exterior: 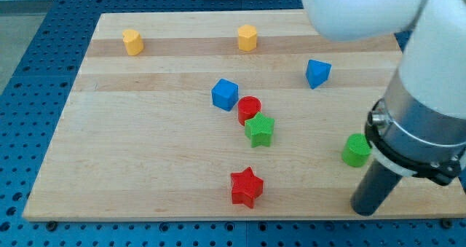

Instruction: Push the green circle towards top

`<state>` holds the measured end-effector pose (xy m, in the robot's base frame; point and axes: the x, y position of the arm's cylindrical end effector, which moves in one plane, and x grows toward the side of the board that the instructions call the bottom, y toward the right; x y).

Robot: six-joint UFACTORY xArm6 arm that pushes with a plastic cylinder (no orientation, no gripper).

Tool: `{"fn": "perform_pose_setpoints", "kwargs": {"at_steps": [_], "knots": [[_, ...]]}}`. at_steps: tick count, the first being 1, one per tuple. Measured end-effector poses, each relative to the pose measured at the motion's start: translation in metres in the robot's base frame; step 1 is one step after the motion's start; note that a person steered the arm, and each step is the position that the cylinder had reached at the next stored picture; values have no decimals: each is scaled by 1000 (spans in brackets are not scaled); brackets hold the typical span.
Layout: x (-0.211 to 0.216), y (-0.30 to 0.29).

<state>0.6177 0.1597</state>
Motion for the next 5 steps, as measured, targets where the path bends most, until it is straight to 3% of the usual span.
{"fn": "perform_pose_setpoints", "kwargs": {"at_steps": [4, 5], "knots": [[-51, 15], [-80, 15]]}}
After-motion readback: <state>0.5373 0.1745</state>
